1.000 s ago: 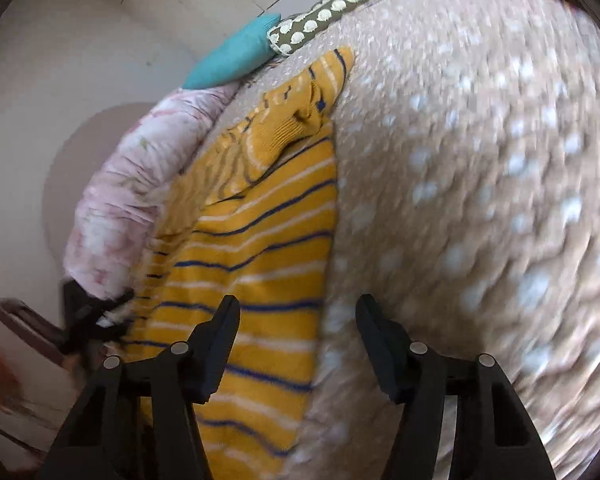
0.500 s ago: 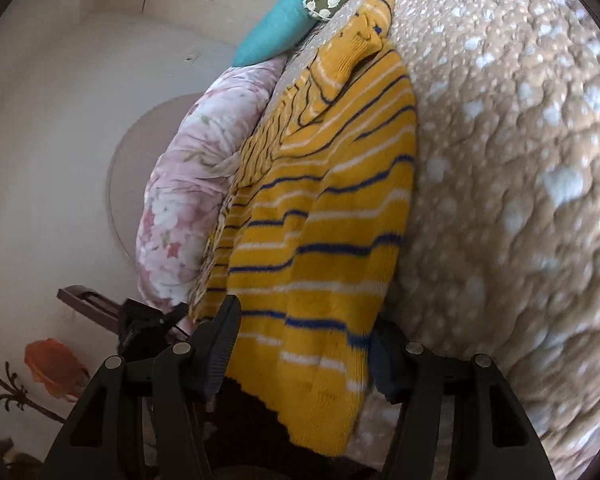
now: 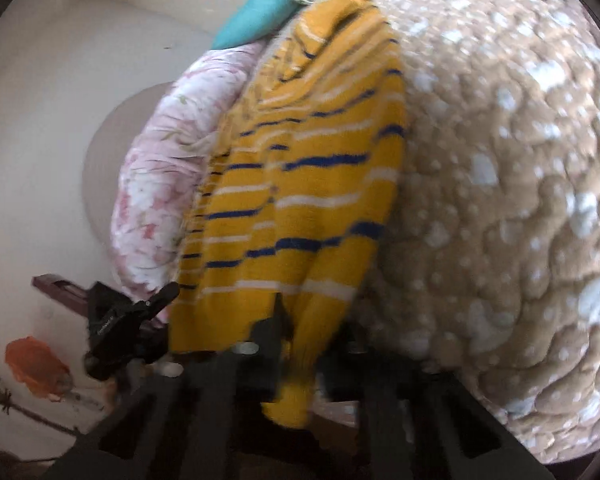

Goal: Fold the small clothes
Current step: 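Grasp the sweater hem with both grippers, then lift the hem with both grippers and fold it toward the collar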

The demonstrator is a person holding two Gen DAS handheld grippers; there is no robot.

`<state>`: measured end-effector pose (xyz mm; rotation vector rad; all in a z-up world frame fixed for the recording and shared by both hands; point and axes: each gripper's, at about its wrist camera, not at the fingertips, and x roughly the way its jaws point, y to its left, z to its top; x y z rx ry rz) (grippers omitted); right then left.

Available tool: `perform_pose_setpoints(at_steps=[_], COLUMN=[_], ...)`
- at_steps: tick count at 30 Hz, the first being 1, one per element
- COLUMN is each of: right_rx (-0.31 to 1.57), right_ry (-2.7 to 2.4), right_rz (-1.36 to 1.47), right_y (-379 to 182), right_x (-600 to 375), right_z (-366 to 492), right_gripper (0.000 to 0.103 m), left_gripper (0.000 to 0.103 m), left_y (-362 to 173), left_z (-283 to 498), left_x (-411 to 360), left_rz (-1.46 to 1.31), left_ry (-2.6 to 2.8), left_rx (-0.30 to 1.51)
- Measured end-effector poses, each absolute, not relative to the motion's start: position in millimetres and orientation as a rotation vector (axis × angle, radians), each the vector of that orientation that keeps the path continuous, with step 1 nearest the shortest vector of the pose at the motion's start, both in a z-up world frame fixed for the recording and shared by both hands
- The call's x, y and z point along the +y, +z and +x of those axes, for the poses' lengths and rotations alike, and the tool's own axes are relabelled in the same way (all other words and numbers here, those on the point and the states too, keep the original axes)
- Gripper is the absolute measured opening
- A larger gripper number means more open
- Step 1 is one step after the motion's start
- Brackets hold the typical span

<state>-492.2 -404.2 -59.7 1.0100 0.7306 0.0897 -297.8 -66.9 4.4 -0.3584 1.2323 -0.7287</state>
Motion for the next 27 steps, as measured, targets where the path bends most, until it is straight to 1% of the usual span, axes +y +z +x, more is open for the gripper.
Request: perform_pose_setpoints(at_steps=[2,5,9,13,17,20,23,27], right_rx=[0.720,0.695,0.694,0.742,0.810,0.815,0.785,0.701], right_ry=[0.073,0.086,0.136,0.190,0.206,0.206,0.209,0.186], right_rz=[0.951,0.878,0.795,0.716,0.695,0.722,0.676,0.609], right_y=[-45.9,-16.1,17.0,28.8,14.4,7.5,20.6,52.5], right_x=[-405.4,-406.6,-394.2,-371.0,-358.4,-365.9,-370.2,-387.7], right_z=[-494.0,-499.1,-517.2,-547.5,-562.5,-558.9,-546.1,-511.1], right_gripper=[0.009,0.009,0.008,0.008,0.008,0.008,0.008,0.008], left_gripper=[0.007,0.007,0.006,0.006,0.006,0.006,0.006,0.007], left_y=[22.0,55.6,89.9,91.9,66.0,53.9,65.3,99.1], left_z=[-290.0,-290.0,-313.2,-340.0,-360.5,-353.0,-338.3,-300.9], left_x=[-54.1,-43.4,-32.1,-14.9,-4.7,-5.1,-12.8,-46.3], left_rz=[-0.404,-0.393,-0.340,-0.334,-0.293,-0.285,-0.274,-0.224], left_ry=[-0.718,-0.733,-0.781,-0.801,-0.756,-0.728,-0.734,-0.728], left_rx=[1.186,1.100,1.045,1.058,1.089,1.110,1.069,0.970])
